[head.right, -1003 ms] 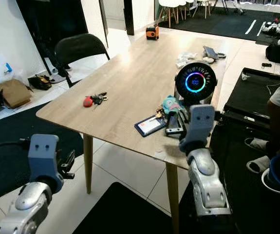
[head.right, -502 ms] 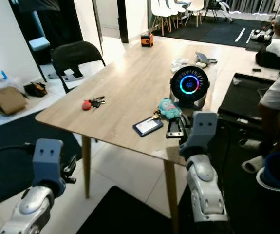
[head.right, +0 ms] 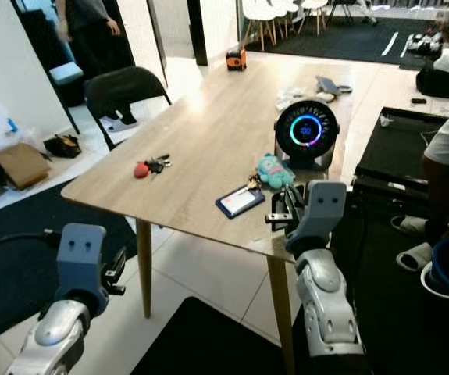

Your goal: Hang keys on a hook

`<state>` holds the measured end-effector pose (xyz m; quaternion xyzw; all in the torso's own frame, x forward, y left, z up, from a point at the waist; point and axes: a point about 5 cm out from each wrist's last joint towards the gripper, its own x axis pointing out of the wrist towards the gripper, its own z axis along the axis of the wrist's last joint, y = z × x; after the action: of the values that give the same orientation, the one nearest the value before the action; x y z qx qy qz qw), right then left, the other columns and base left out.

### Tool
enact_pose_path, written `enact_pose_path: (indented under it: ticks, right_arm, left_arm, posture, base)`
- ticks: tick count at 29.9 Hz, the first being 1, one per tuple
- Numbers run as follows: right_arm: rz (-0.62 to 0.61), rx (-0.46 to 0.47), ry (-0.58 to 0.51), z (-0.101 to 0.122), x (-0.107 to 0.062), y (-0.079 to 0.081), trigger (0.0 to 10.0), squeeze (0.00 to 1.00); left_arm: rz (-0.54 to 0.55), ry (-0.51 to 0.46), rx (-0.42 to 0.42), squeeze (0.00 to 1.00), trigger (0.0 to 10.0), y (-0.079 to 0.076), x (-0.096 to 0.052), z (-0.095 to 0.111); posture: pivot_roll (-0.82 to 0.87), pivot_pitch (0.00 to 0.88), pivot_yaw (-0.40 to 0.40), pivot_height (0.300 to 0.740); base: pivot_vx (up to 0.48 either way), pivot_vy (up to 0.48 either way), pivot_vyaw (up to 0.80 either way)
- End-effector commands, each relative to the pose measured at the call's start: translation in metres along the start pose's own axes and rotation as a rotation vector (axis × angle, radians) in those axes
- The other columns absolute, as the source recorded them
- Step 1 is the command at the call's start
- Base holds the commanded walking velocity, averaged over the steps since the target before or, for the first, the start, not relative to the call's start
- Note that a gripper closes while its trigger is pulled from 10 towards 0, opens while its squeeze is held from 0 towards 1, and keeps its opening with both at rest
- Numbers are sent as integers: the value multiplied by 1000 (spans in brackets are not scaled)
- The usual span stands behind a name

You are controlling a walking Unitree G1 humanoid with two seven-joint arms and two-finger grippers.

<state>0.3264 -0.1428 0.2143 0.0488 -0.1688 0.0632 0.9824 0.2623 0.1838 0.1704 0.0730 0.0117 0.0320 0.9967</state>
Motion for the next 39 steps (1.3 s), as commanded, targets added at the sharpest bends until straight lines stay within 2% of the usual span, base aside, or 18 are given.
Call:
enact_pose_path:
  ticks: [1, 11, 32, 39]
  right_arm:
    - [5, 13, 16, -4, -2, 2, 10000, 0]
    - [15, 19, 20, -5, -1, 4, 10000, 0]
    - [37, 16, 28, -8, 1, 8, 10000, 0]
    - [41, 20, 28, -8, 2, 9, 10000, 0]
  left_arm:
    - [9, 24, 36, 0, 10000, 4, -2, -6]
    - [6, 17, 39, 0, 10000, 4, -3, -6]
    - [6, -10, 36, 0, 10000, 4, -2, -3]
    - [-3, -13, 26, 0, 10000, 2, -1, -3]
  posture:
    - [127, 185, 83, 740]
    - [132, 187, 80, 740]
    - [134, 184, 76, 740]
    - [134, 176, 76, 740]
  base:
    - [0, 0, 0]
    - [0, 0, 0]
    - [342, -213, 0]
    - [0, 0, 0]
